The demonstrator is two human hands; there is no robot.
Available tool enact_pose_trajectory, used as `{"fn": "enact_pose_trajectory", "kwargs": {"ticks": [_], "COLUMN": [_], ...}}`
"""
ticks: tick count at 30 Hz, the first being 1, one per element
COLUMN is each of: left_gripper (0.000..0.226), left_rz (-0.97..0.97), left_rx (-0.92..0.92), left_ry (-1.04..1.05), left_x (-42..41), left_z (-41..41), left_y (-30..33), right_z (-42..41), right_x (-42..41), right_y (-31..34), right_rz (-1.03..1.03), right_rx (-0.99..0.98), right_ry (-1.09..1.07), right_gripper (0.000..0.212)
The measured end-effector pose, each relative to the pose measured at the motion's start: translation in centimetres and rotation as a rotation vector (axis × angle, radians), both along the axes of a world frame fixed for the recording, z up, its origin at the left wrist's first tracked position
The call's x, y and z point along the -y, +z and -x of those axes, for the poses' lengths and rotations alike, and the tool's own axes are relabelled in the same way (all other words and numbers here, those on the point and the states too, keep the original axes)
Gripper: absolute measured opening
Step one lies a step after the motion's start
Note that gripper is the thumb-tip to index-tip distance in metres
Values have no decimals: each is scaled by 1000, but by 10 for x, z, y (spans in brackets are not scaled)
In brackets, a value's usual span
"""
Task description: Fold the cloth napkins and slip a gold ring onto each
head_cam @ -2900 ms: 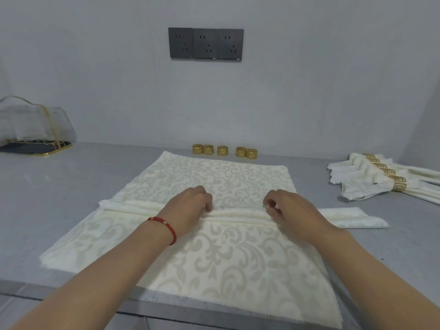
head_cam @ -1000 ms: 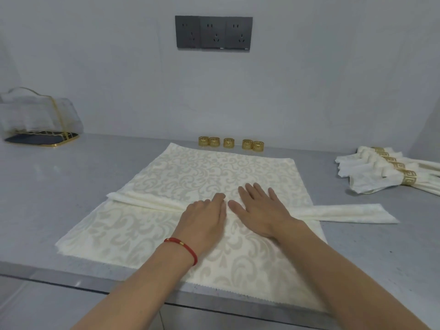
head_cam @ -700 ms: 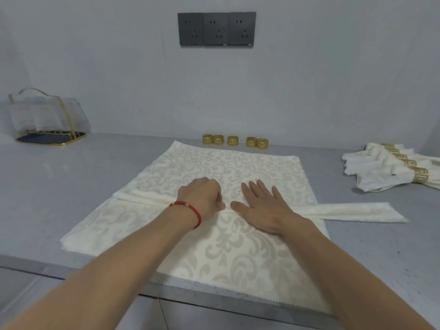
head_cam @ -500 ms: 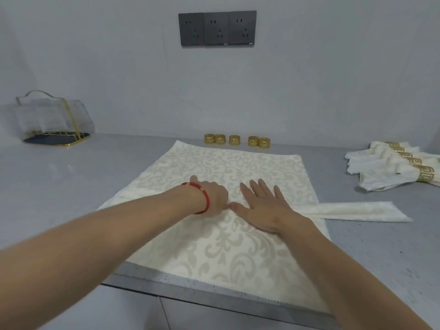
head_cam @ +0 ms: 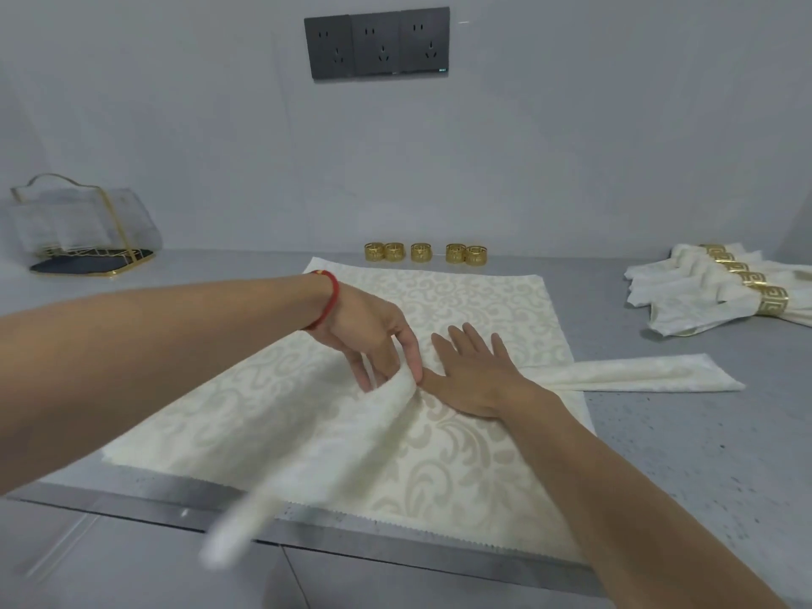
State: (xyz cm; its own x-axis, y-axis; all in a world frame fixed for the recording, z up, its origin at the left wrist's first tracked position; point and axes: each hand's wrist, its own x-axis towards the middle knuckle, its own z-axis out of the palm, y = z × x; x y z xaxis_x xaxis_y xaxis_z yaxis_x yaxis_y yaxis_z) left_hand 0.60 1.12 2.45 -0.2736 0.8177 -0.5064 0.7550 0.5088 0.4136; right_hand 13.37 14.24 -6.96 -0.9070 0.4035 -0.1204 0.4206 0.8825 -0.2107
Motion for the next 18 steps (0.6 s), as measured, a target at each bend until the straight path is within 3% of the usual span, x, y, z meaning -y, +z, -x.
{"fn": "enact_pose_trajectory", "kwargs": {"ticks": [4,7,12,15,18], "left_gripper": [19,19,20,19,22], "left_rz": [-84,-145,-185,-212,-234], "left_rx": [117,9,-74,-80,-70], "left_ry": [-65,-114,-153,-168,-154], "left_x": [5,3,0,-5,-8], "left_z": [3,6,14,14,13], "left_y": [-3,-13,-25,-31,-31], "right_z": [7,18,-26,-50,-60], "right_x": [-7,-12,-34,-52,-58], "right_y": [-1,9,42,65,77], "right_rz": [-22,12,563,490,313], "right_rx": [62,85,-105,-102,24], "right_ry": [18,-6,73,70,48], "right_gripper": [83,69,40,20,33]}}
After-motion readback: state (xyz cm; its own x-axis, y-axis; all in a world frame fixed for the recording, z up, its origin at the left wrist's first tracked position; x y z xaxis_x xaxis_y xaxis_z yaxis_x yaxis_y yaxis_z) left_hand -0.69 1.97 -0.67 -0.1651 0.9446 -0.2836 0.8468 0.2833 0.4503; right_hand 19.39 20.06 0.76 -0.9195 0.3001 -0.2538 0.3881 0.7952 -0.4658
